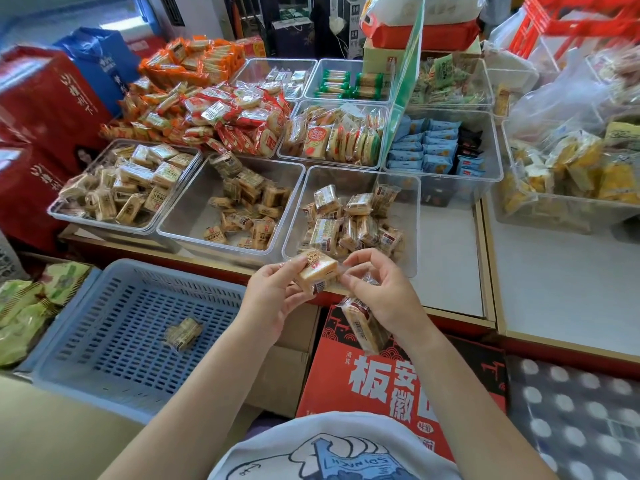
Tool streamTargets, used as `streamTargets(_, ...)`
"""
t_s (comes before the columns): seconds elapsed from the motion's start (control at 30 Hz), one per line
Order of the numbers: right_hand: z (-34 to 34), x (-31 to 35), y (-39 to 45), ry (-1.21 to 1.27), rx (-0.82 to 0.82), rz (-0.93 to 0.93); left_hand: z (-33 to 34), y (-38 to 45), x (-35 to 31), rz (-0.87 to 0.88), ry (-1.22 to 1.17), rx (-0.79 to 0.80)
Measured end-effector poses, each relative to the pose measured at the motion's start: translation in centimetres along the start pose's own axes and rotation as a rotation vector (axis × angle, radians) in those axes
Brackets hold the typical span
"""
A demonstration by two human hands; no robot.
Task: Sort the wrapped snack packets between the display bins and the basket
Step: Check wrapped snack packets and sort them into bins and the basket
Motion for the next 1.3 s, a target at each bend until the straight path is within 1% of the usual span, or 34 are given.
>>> streamTargets(0.17,0.2,1.0,-0.4,0.026,-0.033,-0.124,0.4,-0.1,0.0,-0.025,-0.037,0.033)
streamTargets(0.23,0.2,1.1,-0.4,0.056,-0.036,-0.133,0.4,-0.2,-0.2,-0.003,-0.044,0.065)
streamTargets(0.27,0.1,1.1,-0.4,0.069,-0.044,-0.123,0.6,-0.4,-0.2,0.003,-0.007,0.091)
streamTargets(0.33,-0.1,1.0,-0.5,0.075,-0.093,-0.097,0.8,-0.6,-0.2,0.015,0.174,0.132)
streamTargets(0.4,-0.6,0.8,-0.5,0.078,-0.173,-0.068,0.9,-0.7,-0.5,0.084,0.389,0.173)
streamTargets(0.5,-1.1,0.2,-0.4,0.064,-0.247,-0.020,2.1,-1.4,-0.8,0.197,0.581,0.366)
streamTargets(0.53,-1.1,0.0,-0.4,0.047,-0.252,-0.011,2.4,-1.5,-0.7,0.231,0.632,0.400)
streamTargets(0.57,-1.1,-0.1,-0.4,0.041,-0.252,-0.005,2.4,-1.5,-0.7,0.272,0.652,0.391)
streamTargets(0.63,-0.9,-0.1,-0.3,0.042,-0.245,-0.011,2.1,-1.2,-1.0,0.339,0.640,0.331)
streamTargets(0.7,-0.8,-0.1,-0.3,0.043,-0.240,-0.021,1.9,-1.3,-1.1,0.344,0.621,0.323)
streamTargets(0.87,-0.7,0.1,-0.4,0.085,-0.250,-0.065,1.9,-1.3,-1.1,0.281,0.577,0.331)
streamTargets(0.93,-0.8,0.0,-0.5,0.077,-0.265,-0.076,2.0,-1.1,-0.8,0.212,0.565,0.331)
streamTargets(1.03,-0.8,-0.1,-0.3,0.088,-0.261,-0.067,2.0,-1.0,-0.5,0.112,0.440,0.362)
streamTargets(1.2,-0.7,-0.1,-0.2,0.087,-0.263,-0.071,2.2,-1.2,-0.1,0.097,0.320,0.374)
streamTargets(1.3,-1.0,-0.5,-0.3,0.116,-0.277,-0.031,1.6,-0.8,-0.3,0.075,0.139,0.324)
Point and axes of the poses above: each hand's wrist, its own y-axis towards the middle knuckle, its own z-axis out of the palm, x = y × z, the point moved 5 cm from there along y, towards the middle knuckle, and after that the axes turned 10 degrees about x, right-handed, at the moved point
